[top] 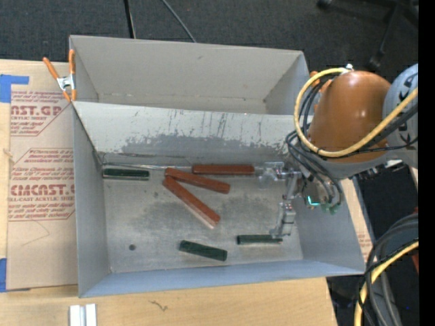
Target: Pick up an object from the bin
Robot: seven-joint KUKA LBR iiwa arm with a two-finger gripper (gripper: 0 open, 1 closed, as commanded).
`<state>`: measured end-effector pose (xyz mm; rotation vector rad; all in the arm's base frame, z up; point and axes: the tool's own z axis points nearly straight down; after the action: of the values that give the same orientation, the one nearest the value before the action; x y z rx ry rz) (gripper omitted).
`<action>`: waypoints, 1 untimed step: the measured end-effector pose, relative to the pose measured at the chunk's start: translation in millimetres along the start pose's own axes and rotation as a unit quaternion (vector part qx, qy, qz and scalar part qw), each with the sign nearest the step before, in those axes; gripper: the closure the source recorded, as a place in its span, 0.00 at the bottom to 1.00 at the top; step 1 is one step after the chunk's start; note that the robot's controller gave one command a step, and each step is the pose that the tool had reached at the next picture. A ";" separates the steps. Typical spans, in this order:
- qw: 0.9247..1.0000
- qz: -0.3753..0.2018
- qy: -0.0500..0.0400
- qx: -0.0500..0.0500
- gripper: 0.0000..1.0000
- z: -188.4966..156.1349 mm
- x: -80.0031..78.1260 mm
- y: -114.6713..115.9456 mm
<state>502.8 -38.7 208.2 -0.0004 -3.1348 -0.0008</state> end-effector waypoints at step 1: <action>0.999 0.049 -0.004 0.000 0.00 141.8 19.8 -25.8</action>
Offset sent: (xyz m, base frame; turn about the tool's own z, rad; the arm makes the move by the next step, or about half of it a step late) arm -0.0207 -0.0263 -0.1382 0.0965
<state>482.0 -64.3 66.5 -0.1547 -3.1391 -0.0014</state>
